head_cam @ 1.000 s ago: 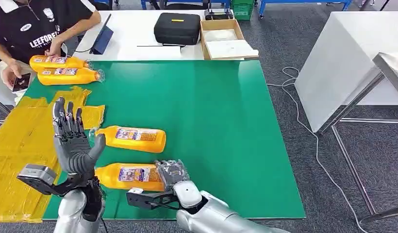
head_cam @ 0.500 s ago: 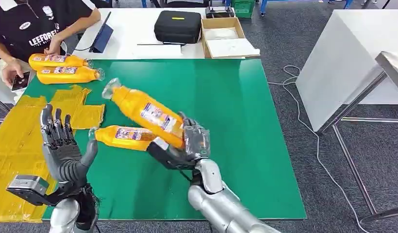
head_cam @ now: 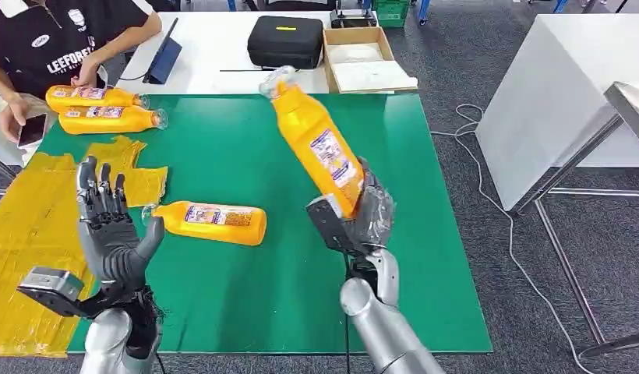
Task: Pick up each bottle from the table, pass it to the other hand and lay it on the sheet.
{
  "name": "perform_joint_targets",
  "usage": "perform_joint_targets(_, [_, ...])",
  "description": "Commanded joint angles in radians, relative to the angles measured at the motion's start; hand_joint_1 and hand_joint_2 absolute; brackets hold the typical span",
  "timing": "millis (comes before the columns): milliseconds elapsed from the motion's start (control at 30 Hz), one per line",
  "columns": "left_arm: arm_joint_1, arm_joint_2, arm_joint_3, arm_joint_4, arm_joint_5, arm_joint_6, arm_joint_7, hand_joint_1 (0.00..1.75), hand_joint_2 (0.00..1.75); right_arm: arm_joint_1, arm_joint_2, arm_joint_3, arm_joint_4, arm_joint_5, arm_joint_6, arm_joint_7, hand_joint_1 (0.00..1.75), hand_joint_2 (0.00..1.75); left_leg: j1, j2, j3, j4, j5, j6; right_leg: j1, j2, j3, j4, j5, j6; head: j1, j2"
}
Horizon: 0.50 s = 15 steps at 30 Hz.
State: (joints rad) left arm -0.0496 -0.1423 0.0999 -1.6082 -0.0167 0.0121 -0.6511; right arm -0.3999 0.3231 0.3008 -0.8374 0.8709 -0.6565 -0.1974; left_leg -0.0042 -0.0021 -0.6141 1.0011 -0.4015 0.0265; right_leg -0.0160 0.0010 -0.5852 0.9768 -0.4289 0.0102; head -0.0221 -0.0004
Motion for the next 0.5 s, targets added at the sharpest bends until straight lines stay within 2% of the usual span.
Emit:
perform_joint_targets(33, [-0.239,0.034,-0.158,0.371,0.012,-0.121,0.114,0.00,1.75,-0.017,0.026,-0.128,0.061,-0.098,-0.042,-0.270,1.75,1.75,0.000,-0.006,0.003,-0.001,0.001,-0.003,0.000,-0.007,0.005,-0.002,-0.001,-0.001,0.000,0.000])
perform_joint_targets(133, [-0.276,0.033,-0.201,0.412,-0.003,-0.129,0.117,0.00,1.75,-0.008,0.026,-0.062,0.062,-0.119,-0.042,-0.307,1.75,1.75,0.000,-0.004,0.001,-0.001,0.001,-0.001,0.000,-0.005,0.002,-0.001,0.000,-0.001,0.000,0.000])
perform_joint_targets(200, [-0.280,0.038,-0.243,0.402,-0.023,-0.113,0.128,0.00,1.75,0.006,0.026,0.022,0.065,-0.071,-0.042,-0.313,1.75,1.75,0.000,-0.005,0.003,-0.001,0.001,-0.002,0.000,-0.005,0.004,-0.001,0.000,-0.001,0.000,0.000])
perform_joint_targets(333, [-0.205,0.069,-0.271,0.293,-0.029,-0.072,0.135,0.00,1.75,-0.030,0.026,0.211,0.140,-0.069,-0.042,-0.251,1.75,1.75,0.000,-0.001,0.005,-0.001,0.000,-0.002,0.001,-0.001,0.005,-0.002,0.000,-0.001,0.000,0.000])
perform_joint_targets(400, [-0.173,0.078,-0.273,0.262,-0.026,-0.062,0.132,0.00,1.75,-0.049,0.026,0.285,0.179,-0.082,-0.042,-0.238,1.75,1.75,0.000,0.008,0.005,-0.001,-0.002,-0.002,0.000,0.007,0.004,-0.001,0.000,-0.001,0.000,0.000])
perform_joint_targets(433, [-0.169,0.079,-0.273,0.259,-0.025,-0.061,0.131,0.00,1.75,-0.052,0.026,0.295,0.186,-0.079,-0.042,-0.235,1.75,1.75,0.000,0.006,0.001,-0.001,-0.001,-0.001,0.001,0.005,0.003,-0.001,0.001,0.000,0.000,0.000])
perform_joint_targets(500, [-0.148,0.081,-0.270,0.250,-0.025,-0.053,0.119,0.00,1.75,-0.064,0.026,0.345,0.216,-0.014,-0.042,-0.201,1.75,1.75,0.001,0.008,0.005,-0.002,-0.002,-0.002,0.001,0.007,0.007,-0.001,-0.001,-0.002,0.000,0.000])
